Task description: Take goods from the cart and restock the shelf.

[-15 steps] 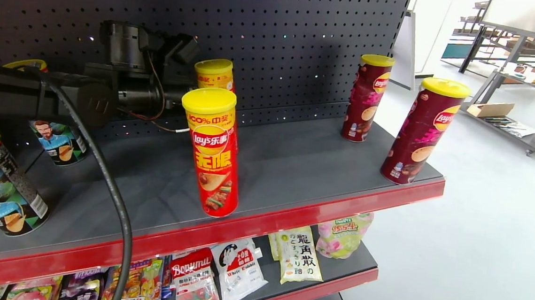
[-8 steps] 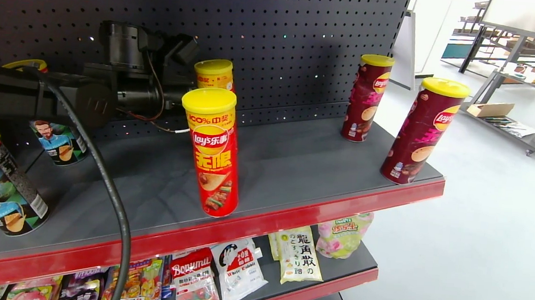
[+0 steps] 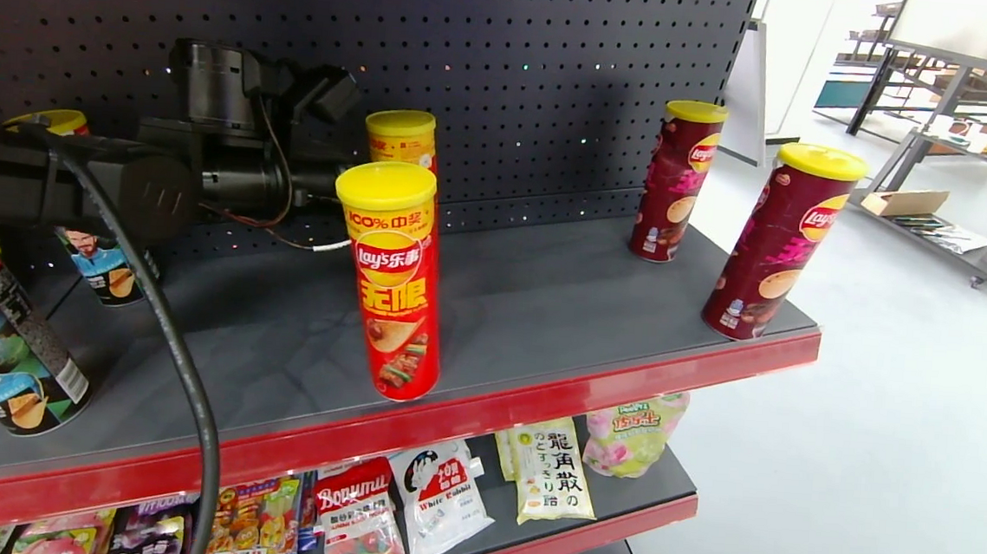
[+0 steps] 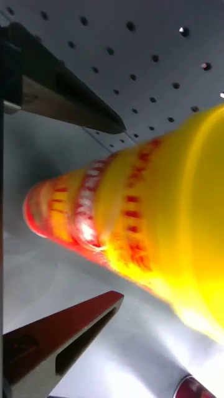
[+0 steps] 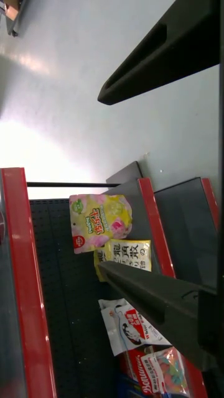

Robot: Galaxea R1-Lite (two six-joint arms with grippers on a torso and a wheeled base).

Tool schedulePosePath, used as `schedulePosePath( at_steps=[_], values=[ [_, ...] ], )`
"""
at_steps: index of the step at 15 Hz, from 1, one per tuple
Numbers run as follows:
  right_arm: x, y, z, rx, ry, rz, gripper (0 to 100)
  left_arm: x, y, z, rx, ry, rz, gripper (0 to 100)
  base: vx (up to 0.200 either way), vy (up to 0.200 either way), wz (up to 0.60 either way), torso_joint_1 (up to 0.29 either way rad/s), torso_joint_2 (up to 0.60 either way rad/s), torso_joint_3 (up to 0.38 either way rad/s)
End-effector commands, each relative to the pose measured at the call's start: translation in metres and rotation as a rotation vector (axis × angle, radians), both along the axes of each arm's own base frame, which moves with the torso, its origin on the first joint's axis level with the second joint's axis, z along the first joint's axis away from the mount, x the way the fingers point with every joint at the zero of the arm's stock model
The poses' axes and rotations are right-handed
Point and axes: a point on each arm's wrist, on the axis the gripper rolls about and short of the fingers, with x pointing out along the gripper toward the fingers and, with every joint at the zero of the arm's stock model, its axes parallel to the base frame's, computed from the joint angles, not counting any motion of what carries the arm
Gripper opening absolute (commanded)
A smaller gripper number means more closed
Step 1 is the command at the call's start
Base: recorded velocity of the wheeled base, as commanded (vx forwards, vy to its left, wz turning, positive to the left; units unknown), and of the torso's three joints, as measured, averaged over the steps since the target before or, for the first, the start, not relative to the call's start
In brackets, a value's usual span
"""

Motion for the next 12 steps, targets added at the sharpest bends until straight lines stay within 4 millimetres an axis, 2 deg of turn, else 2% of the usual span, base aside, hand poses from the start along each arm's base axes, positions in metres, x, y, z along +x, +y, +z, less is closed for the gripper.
schedulePosePath(
  at_steps=[1, 4, 7, 9, 10, 12],
  values=[
    [0.0, 0.0, 0.0, 0.0, 0.0, 0.0, 100, -0.017, 0.011, 0.006, 0.0, 0.001, 0.017, 100, 0.0, 0.0, 0.0, 0.0, 0.0, 0.0],
    [0.0, 0.0, 0.0, 0.0, 0.0, 0.0, 100, -0.041, 0.033, 0.0, 0.012, 0.045, 0.065, 100, 0.0, 0.0, 0.0, 0.0, 0.0, 0.0],
    [0.0, 0.0, 0.0, 0.0, 0.0, 0.0, 100, -0.078, 0.048, -0.009, 0.02, 0.094, 0.092, 100, 0.0, 0.0, 0.0, 0.0, 0.0, 0.0],
    [0.0, 0.0, 0.0, 0.0, 0.0, 0.0, 100, -0.095, 0.052, -0.009, 0.021, 0.1, 0.098, 100, 0.0, 0.0, 0.0, 0.0, 0.0, 0.0],
    [0.0, 0.0, 0.0, 0.0, 0.0, 0.0, 100, -0.115, 0.055, -0.011, 0.02, 0.107, 0.095, 100, 0.0, 0.0, 0.0, 0.0, 0.0, 0.0],
    [0.0, 0.0, 0.0, 0.0, 0.0, 0.0, 100, -0.134, 0.058, -0.012, 0.02, 0.111, 0.094, 100, 0.0, 0.0, 0.0, 0.0, 0.0, 0.0]
  ],
)
